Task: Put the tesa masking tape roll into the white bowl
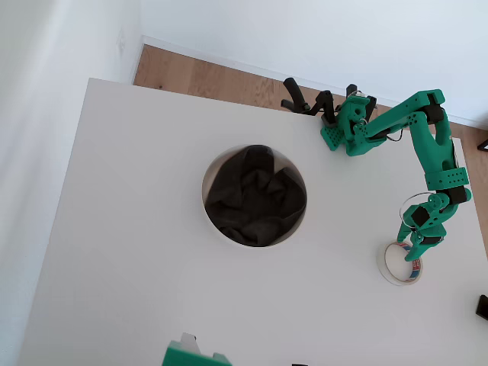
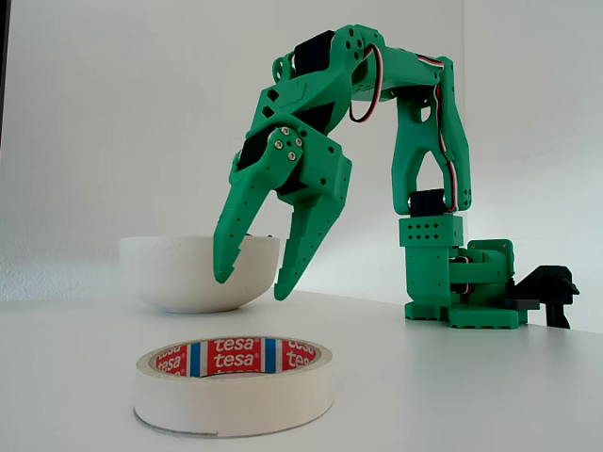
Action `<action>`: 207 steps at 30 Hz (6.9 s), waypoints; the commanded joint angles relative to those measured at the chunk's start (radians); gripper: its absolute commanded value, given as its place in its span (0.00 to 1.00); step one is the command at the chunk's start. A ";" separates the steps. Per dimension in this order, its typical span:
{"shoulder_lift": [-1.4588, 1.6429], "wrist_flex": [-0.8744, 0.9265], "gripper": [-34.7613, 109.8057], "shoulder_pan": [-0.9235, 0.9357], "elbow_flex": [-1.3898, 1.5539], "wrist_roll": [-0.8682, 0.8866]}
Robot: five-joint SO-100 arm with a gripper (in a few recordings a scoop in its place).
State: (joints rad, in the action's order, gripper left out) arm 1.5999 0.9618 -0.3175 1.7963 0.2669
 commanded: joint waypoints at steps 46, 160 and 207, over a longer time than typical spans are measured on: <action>-0.080 0.029 0.18 -0.069 -0.118 0.025; -0.011 0.009 0.18 1.292 -0.265 -0.167; 1.258 0.529 0.18 0.399 0.448 -0.163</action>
State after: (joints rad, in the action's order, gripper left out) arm 2.7673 1.5094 0.0199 2.1598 0.1181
